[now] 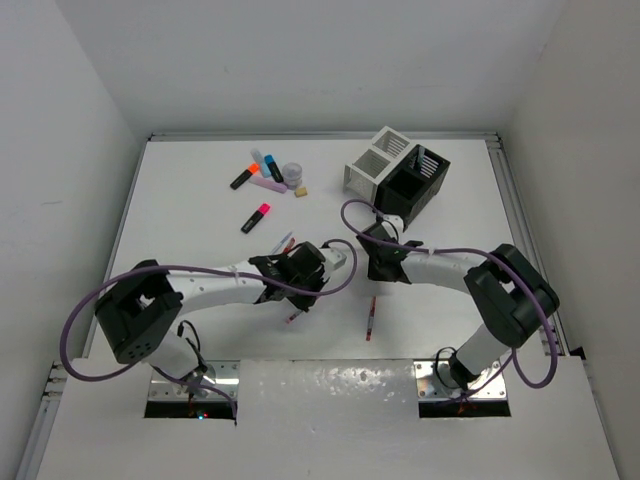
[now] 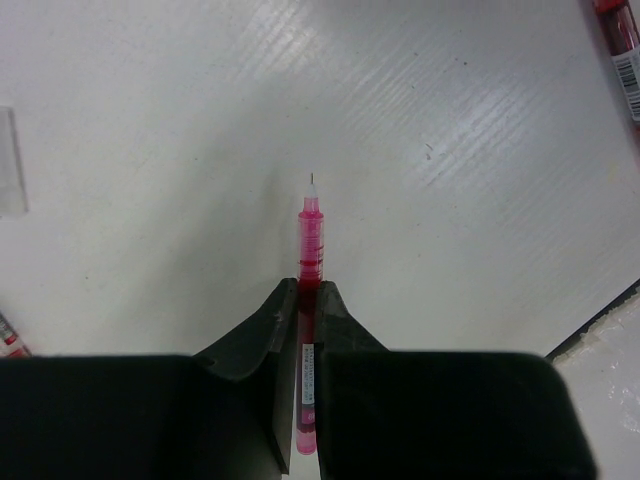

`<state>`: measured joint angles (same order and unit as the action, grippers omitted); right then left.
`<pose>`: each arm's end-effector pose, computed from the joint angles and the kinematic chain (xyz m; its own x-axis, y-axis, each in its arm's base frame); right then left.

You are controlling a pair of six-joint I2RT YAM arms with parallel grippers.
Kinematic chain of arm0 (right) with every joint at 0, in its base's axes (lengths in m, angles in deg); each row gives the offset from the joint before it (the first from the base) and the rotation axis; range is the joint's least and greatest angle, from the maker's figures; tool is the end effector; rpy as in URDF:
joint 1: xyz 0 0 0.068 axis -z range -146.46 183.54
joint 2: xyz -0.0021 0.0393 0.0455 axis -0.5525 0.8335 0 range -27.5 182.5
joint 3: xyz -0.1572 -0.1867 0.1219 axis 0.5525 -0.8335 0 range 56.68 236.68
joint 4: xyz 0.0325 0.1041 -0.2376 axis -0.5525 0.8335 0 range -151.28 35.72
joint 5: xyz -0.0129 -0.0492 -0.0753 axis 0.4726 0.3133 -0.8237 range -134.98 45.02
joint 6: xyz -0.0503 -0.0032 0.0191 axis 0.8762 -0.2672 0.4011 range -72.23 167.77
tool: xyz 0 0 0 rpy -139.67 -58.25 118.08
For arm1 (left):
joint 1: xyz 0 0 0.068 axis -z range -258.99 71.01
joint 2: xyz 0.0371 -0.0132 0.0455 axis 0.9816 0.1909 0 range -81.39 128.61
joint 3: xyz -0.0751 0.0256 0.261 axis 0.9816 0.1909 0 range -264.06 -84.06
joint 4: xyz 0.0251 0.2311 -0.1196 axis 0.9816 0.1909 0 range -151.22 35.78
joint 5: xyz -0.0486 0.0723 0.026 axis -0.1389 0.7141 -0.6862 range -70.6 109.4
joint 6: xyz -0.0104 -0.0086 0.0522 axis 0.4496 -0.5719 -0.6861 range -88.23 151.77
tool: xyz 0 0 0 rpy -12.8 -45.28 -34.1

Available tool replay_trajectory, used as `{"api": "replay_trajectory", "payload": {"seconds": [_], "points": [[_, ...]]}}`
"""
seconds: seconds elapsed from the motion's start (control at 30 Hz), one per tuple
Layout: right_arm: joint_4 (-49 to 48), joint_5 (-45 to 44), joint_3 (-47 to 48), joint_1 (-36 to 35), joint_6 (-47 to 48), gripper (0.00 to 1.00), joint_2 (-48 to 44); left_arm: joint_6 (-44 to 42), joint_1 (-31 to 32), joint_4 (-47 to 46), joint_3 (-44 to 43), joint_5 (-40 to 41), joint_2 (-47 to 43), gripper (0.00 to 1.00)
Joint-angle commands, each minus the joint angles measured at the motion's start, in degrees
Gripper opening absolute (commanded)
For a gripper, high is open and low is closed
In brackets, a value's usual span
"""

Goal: Sort the stationery into containers
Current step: Pick up the pen from the center of the board, then close the pen cap on the pen.

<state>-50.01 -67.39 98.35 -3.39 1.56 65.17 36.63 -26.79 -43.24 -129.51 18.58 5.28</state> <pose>0.2342 0.1591 0.1301 -0.7882 0.2425 -0.5657 0.2245 0.9691 0.1025 0.1740 -0.2253 0.1666 -0.5918 0.6249 -0.5091 0.7472 0.6623 -0.0556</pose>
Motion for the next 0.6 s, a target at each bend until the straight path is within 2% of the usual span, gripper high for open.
{"api": "replay_trajectory", "payload": {"seconds": [0.0,0.07,0.23,0.37,0.47,0.57], "points": [[2.1,-0.9,0.2,-1.0,-0.4,0.11,0.9,-1.1,-0.9,-2.1,0.2,0.3,-2.7,0.0],[2.3,-0.5,0.3,-1.0,-0.2,0.0,0.9,-2.5,-1.2,-2.9,0.2,0.6,-3.1,0.0],[0.2,1.1,1.7,-0.8,4.7,0.0,-2.9,-8.3,-2.7,-5.1,-1.7,-1.4,-6.1,0.0],[-4.7,4.9,7.4,0.1,12.7,0.0,-12.4,-11.3,-5.7,-8.4,-2.1,-6.8,-11.3,0.0],[-7.9,6.5,11.8,0.7,15.7,0.0,-15.8,-9.2,-8.3,-9.8,-2.0,-11.8,-14.1,0.0],[-10.8,9.7,15.9,0.4,20.6,0.0,-20.0,-3.3,-10.3,-16.5,-0.5,-19.3,-16.1,0.0]]}}
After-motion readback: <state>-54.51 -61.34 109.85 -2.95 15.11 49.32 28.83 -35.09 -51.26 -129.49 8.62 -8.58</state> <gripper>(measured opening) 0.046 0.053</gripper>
